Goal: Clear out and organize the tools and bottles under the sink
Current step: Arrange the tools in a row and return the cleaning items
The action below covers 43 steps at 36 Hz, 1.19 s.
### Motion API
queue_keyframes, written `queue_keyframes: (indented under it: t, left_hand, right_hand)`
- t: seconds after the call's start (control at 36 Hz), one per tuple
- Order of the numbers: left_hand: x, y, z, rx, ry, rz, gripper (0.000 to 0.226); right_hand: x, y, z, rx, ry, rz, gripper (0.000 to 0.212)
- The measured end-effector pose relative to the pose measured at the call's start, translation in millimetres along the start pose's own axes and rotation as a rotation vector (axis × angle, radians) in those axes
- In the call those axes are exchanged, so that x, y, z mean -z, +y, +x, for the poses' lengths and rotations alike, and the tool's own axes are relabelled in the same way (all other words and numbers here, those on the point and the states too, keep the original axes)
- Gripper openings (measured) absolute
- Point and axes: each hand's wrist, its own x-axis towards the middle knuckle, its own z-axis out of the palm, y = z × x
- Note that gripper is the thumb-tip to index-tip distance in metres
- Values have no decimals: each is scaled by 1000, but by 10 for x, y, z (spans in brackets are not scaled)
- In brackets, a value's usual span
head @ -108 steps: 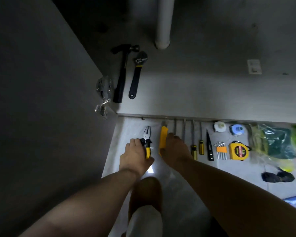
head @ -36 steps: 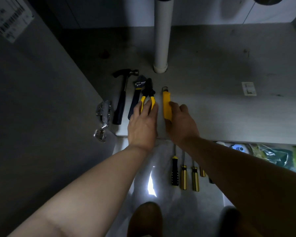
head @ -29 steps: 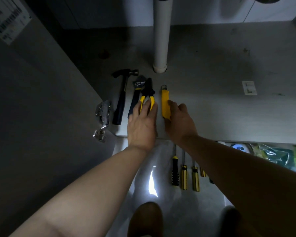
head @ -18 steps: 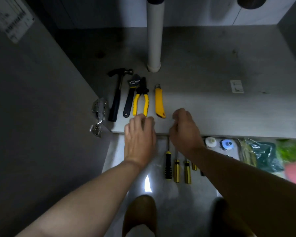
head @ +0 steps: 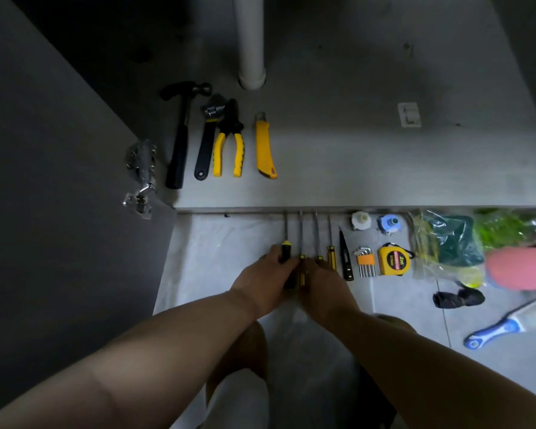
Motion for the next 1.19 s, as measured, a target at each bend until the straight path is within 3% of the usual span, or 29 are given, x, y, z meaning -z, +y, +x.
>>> queue_keyframes:
  t: [0.47, 0.72, 0.86, 1.03, 1.19]
  left_hand:
    - [-52, -209, -120, 37, -5, -146, 68]
    - [497, -101, -534, -163, -68, 81, 63]
    - [1053, 117, -600, -255, -64, 218, 59]
    - [1599, 436, -515, -259, 49, 218, 61]
    - [2056, 561, -125, -143, 195, 265, 61]
  right_hand:
    - [-159, -118, 182, -2, -101, -89, 35]
    - [442, -32, -157, 247, -379, -121, 17]
    - [1101, -162, -287, 251, -468, -95, 19]
    - [1791, -327, -329, 221, -450, 6, 16]
    - [2081, -312, -222, 168, -150, 79, 21]
